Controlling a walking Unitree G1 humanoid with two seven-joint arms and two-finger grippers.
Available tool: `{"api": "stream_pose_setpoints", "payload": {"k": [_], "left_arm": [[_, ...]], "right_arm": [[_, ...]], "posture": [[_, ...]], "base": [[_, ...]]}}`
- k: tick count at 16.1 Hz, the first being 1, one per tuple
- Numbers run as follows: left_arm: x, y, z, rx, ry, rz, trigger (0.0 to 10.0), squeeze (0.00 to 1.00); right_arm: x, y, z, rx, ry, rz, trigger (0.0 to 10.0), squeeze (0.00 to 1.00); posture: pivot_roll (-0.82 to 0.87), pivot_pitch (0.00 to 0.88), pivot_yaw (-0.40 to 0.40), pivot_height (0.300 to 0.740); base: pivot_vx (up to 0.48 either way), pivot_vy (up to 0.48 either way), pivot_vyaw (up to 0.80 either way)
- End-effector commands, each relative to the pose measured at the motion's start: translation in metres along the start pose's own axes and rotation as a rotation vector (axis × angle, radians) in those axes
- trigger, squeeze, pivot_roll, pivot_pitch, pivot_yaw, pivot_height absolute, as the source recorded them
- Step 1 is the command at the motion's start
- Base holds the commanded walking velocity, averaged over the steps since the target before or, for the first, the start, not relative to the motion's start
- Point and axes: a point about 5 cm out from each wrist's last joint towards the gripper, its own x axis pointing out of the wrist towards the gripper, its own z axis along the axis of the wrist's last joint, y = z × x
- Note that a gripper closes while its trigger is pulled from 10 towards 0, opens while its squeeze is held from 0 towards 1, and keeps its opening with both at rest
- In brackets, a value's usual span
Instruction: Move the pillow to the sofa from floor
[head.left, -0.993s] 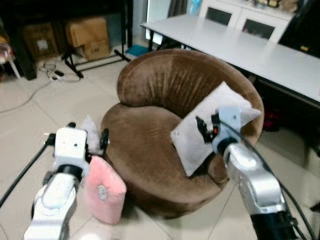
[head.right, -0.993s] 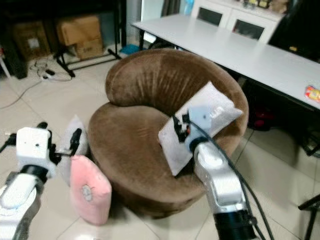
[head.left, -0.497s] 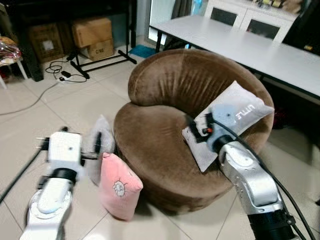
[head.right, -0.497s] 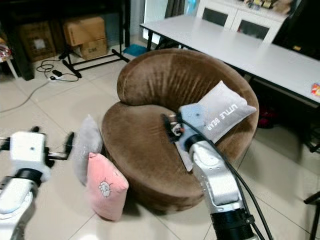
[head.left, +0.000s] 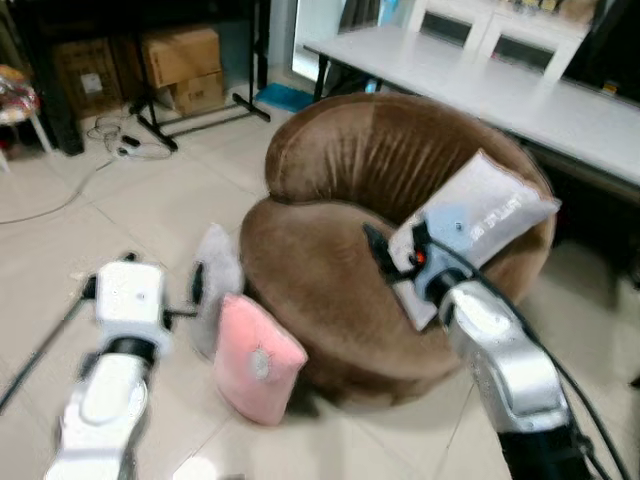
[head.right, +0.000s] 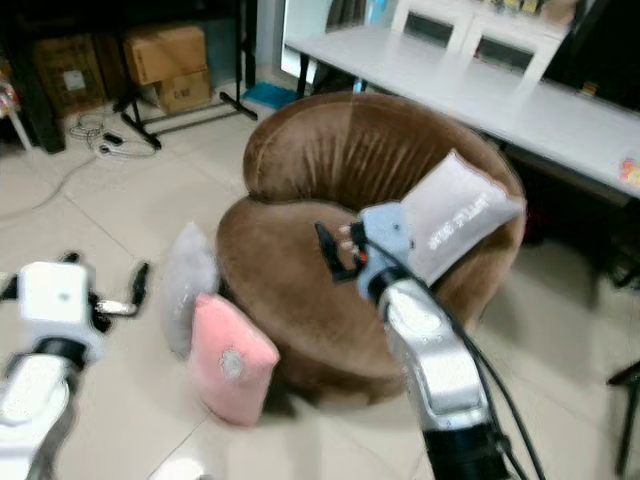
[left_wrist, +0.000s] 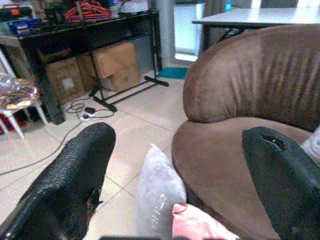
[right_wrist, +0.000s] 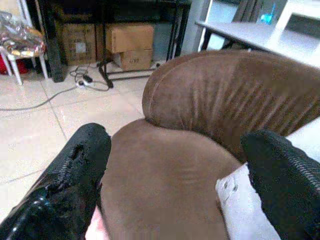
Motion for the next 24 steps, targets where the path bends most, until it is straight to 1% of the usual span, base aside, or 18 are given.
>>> {"api": "stream_pose_setpoints", "payload": {"k": [1, 3, 6, 7, 10, 11, 12, 14, 19, 20, 22, 24], "left_arm": [[-0.001, 0.002, 0.004, -0.002, -0.018, 0.001, 10.0, 0.0], [-0.001, 0.004, 0.005, -0.011, -0.028, -0.005, 10.0, 0.0], [-0.002, 0.003, 0.005, -0.01, -0.028, -0.012, 10.0, 0.0], [-0.003, 0.003, 0.005, -0.009, -0.026, -0.014, 10.0, 0.0], [-0.003, 0.003, 0.004, -0.003, -0.024, -0.014, 10.0, 0.0], [-0.003, 0.003, 0.004, -0.002, -0.024, -0.013, 10.0, 0.0], [-0.004, 0.002, 0.004, -0.002, -0.023, -0.013, 10.0, 0.0], [-0.004, 0.002, 0.004, -0.001, -0.023, -0.012, 10.0, 0.0], [-0.006, 0.007, 0.003, 0.013, -0.02, -0.001, 10.0, 0.0], [-0.006, 0.006, 0.002, 0.013, -0.018, -0.001, 10.0, 0.0], [-0.005, 0.004, 0.001, 0.01, -0.018, -0.006, 10.0, 0.0], [-0.004, 0.005, 0.002, 0.01, -0.021, -0.008, 10.0, 0.0]], "right_arm": [[-0.002, 0.003, -0.001, 0.008, 0.009, 0.029, 10.0, 1.0], [-0.002, 0.009, -0.002, -0.001, 0.007, 0.059, 10.0, 1.0], [-0.003, 0.01, -0.003, -0.002, 0.01, 0.068, 10.0, 1.0], [-0.003, 0.009, -0.003, -0.018, 0.011, 0.062, 10.0, 1.0], [-0.003, 0.004, -0.004, -0.011, 0.013, 0.003, 10.0, 1.0], [-0.003, 0.002, -0.005, -0.017, 0.019, -0.014, 10.0, 0.65], [-0.003, 0.001, -0.005, -0.019, 0.02, -0.02, 10.0, 0.0], [-0.002, -0.001, -0.006, -0.022, 0.025, -0.04, 10.0, 0.0], [-0.001, 0.0, -0.006, -0.009, 0.027, -0.049, 10.0, 0.0], [-0.002, -0.001, -0.006, -0.015, 0.024, -0.053, 10.0, 0.0], [-0.003, -0.008, -0.006, -0.024, 0.018, -0.091, 10.0, 0.0], [-0.002, -0.009, -0.006, -0.019, 0.017, -0.097, 10.0, 0.0]], "posture": [[0.03, 0.0, -0.101, 0.74], [0.04, 0.0, -0.102, 0.74], [0.04, 0.0, -0.103, 0.74], [0.04, 0.0, -0.103, 0.74], [0.04, 0.0, -0.103, 0.74], [0.04, 0.0, -0.103, 0.74], [0.04, 0.0, -0.103, 0.74], [0.05, 0.0, -0.108, 0.74], [0.05, 0.0, -0.112, 0.74], [0.04, 0.0, -0.111, 0.74], [0.04, 0.0, -0.106, 0.74], [0.04, 0.0, -0.104, 0.74]], "base": [[0.0, 0.0, 0.8], [0.131, 0.0, 0.8], [0.278, 0.0, 0.8], [0.289, 0.0, 0.8], [0.285, 0.0, 0.0], [0.289, 0.0, 0.0], [0.285, 0.0, 0.0], [0.285, 0.0, 0.0], [0.284, 0.0, 0.0], [0.281, 0.0, 0.0], [0.283, 0.0, 0.0], [0.289, 0.0, 0.0]]}}
